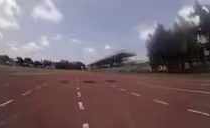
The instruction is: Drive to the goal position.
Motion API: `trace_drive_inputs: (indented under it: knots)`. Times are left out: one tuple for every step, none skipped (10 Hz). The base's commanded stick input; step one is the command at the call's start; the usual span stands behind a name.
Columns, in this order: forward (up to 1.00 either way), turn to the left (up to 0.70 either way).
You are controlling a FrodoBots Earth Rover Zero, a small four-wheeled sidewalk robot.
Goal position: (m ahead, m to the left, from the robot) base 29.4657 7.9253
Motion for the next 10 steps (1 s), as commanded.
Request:
trace_drive_inputs:
  knots:
    - [0.70, 0.00]
    - [0.70, 0.00]
    - [0.70, 0.00]
    - [0.70, 0.00]
    - [0.70, 0.00]
    - [0.70, 0.00]
    - [0.70, 0.00]
    - [0.70, 0.00]
    - [0.70, 0.00]
    - [0.70, 0.00]
